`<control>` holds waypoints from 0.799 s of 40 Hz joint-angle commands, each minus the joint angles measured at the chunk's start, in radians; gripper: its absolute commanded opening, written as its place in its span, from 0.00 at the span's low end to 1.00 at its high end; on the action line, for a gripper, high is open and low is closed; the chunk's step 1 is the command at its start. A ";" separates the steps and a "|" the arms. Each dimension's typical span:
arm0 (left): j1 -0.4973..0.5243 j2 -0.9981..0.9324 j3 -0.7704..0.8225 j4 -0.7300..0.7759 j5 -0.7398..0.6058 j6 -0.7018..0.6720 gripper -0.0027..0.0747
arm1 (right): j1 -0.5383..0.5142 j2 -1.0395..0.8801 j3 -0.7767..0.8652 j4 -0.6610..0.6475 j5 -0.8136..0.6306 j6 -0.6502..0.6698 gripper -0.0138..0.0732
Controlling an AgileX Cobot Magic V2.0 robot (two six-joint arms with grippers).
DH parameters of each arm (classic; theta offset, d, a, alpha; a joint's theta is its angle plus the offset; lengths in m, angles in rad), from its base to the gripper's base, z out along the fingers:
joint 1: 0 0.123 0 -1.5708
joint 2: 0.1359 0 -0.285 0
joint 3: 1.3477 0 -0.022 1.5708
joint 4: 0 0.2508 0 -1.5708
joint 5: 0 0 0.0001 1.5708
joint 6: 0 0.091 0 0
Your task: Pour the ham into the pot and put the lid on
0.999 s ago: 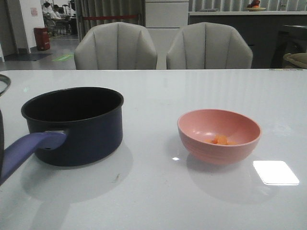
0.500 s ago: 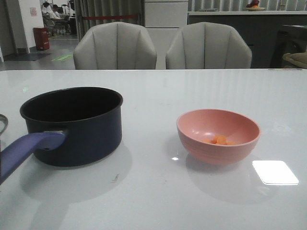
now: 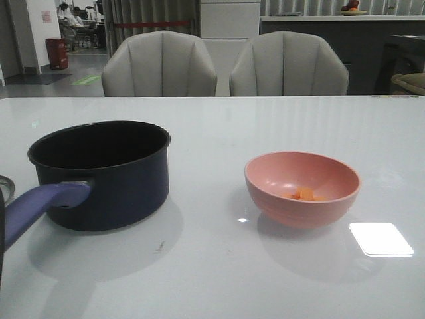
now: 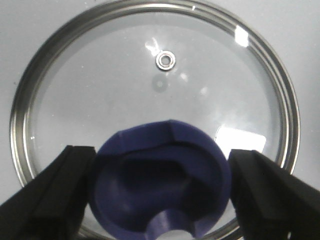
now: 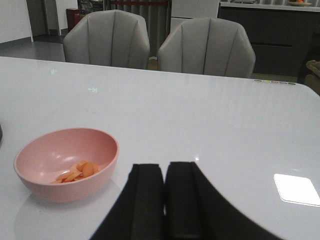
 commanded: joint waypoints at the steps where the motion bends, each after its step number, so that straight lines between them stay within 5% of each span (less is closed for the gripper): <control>1: -0.003 -0.044 -0.035 -0.010 -0.012 0.003 0.77 | -0.007 -0.020 -0.005 -0.010 -0.084 -0.002 0.33; 20: -0.074 -0.234 -0.066 -0.010 0.017 0.017 0.77 | -0.006 -0.020 -0.005 -0.010 -0.090 -0.002 0.33; 32: -0.162 -0.555 0.118 0.010 -0.195 0.050 0.77 | -0.006 -0.020 -0.005 -0.010 -0.090 -0.002 0.33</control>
